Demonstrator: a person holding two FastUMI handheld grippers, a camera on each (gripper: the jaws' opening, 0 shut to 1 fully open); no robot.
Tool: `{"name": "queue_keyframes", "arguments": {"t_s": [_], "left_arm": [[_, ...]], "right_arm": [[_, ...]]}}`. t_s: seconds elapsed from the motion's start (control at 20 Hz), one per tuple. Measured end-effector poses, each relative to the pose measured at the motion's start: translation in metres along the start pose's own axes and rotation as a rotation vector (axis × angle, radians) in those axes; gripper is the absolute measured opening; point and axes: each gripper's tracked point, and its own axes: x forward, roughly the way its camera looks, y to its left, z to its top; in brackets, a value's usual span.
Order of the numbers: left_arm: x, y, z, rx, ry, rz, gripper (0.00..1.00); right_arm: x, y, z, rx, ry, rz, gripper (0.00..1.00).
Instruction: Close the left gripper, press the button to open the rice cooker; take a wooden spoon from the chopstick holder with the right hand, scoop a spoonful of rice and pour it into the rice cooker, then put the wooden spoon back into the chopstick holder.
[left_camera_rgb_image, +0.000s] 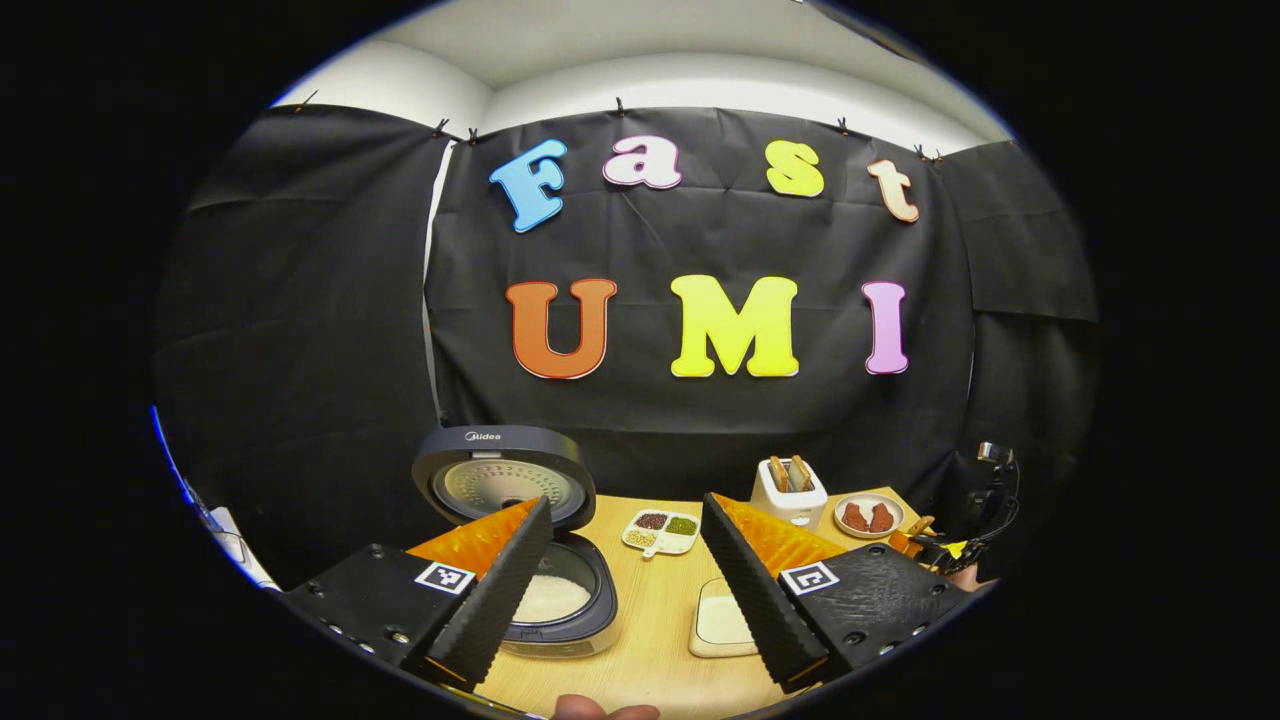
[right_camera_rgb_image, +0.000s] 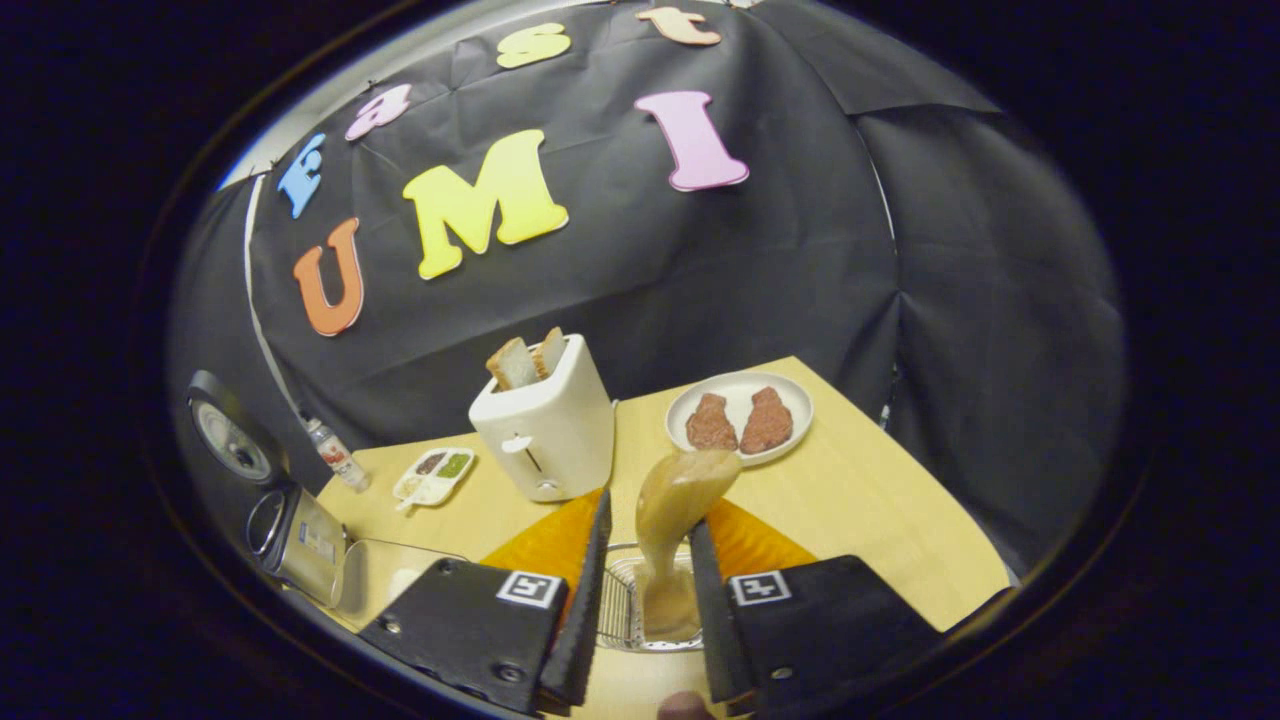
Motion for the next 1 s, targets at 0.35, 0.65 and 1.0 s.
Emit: {"name": "queue_keyframes", "arguments": {"t_s": [0.35, 0.65, 1.0], "left_arm": [[-0.001, 0.014, 0.016, -0.042, -0.053, -0.012, 0.96], [0.013, 0.029, 0.032, -0.058, -0.093, -0.036, 0.95], [0.052, 0.081, 0.058, -0.074, -0.138, 0.027, 0.95]], "right_arm": [[-0.047, -0.004, 0.059, 0.009, -0.135, -0.063, 0.97], [-0.113, 0.009, 0.109, -0.068, -0.256, -0.095, 1.00], [-0.195, 0.034, 0.144, -0.141, -0.362, -0.117, 0.97]]}}
